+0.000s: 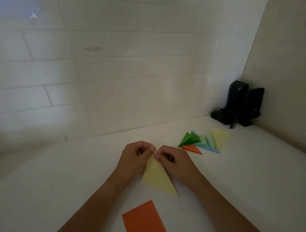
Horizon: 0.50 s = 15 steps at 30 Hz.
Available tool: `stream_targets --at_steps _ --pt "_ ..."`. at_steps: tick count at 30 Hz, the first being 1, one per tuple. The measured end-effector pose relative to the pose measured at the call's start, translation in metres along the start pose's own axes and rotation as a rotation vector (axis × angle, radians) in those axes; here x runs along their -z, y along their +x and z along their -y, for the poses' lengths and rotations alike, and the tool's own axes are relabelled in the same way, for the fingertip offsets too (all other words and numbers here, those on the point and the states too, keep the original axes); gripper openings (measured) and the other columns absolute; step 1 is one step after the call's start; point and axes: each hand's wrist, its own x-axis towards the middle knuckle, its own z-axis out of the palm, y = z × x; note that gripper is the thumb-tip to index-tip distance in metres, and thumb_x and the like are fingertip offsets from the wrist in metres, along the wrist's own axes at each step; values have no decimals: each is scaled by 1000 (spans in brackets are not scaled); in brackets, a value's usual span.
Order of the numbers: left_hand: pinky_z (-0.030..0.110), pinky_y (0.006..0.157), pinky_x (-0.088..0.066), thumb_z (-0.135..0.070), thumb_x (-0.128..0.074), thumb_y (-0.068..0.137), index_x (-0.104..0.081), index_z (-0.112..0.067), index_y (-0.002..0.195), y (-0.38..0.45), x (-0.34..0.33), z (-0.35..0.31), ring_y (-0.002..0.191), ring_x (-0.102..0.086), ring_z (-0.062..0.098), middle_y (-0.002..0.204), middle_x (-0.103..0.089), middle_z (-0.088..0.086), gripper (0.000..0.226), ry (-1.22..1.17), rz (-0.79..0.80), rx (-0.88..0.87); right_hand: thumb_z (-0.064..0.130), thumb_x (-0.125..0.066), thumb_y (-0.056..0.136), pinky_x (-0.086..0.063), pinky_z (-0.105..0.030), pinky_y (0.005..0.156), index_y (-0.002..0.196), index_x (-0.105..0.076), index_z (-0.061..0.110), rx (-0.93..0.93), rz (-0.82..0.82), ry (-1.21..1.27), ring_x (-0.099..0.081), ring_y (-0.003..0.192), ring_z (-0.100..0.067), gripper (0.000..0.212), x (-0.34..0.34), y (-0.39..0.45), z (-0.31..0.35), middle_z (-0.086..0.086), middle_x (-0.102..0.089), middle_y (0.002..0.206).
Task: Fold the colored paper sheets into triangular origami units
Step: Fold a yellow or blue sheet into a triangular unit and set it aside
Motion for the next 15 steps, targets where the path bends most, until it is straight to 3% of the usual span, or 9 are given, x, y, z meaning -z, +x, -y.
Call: stream_targets --at_steps 8,15 --pt "28 77 -53 -18 -71 96 -78 -16 88 1 2 2 77 -67 9 81 -75 -3 11 -89 -96 35 22 -64 100 -38 -14 62 79 -62 29 -21 11 -57 -50 63 -1 22 2 0 3 18 -58 68" --pt "31 75 -52 -22 -68 98 -76 -19 85 -2 -2 2 79 -67 14 82 -74 2 16 -62 60 41 18 -63 100 -39 -21 61 82 -66 18 13 13 -3 -49 64 -4 18 1 -1 2 0 -63 73"
